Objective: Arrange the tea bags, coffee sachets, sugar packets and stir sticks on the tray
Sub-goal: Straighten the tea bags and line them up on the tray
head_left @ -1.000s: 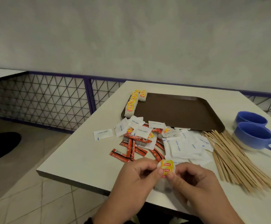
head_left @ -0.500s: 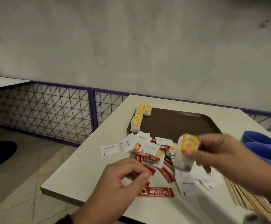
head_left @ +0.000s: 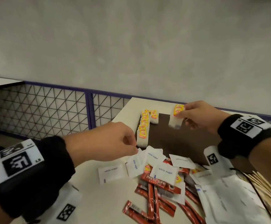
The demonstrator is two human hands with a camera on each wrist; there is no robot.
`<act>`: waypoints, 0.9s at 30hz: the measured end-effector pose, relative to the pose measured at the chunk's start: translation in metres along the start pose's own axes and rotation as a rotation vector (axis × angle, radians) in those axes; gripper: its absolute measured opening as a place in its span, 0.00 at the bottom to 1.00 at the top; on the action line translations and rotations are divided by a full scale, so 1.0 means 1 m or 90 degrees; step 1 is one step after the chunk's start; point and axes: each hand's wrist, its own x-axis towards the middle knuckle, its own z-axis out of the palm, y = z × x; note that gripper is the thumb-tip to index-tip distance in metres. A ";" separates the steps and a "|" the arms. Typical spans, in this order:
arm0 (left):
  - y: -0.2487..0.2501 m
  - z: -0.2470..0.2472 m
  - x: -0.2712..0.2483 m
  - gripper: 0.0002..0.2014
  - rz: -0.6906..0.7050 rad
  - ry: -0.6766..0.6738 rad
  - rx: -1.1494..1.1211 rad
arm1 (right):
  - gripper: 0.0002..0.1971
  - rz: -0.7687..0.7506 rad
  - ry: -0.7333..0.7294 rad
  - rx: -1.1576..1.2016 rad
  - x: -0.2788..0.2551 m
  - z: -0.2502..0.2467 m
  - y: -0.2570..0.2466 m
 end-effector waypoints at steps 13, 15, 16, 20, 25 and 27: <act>-0.008 0.015 0.048 0.19 0.053 -0.137 0.140 | 0.11 0.033 -0.211 -0.094 0.090 0.040 0.012; -0.015 0.024 0.051 0.19 0.052 -0.152 0.119 | 0.11 0.031 -0.204 -0.104 0.095 0.048 0.018; -0.021 0.028 0.053 0.21 0.060 -0.149 0.107 | 0.11 0.030 -0.199 -0.097 0.099 0.052 0.019; -0.042 0.046 0.063 0.30 0.072 -0.112 0.073 | 0.11 0.032 -0.184 -0.062 0.111 0.067 0.021; -0.030 0.049 0.056 0.13 0.095 -0.057 0.008 | 0.10 0.047 -0.150 -0.061 0.122 0.073 0.025; -0.026 0.048 0.054 0.12 0.113 -0.032 0.029 | 0.09 0.058 -0.139 -0.067 0.125 0.073 0.026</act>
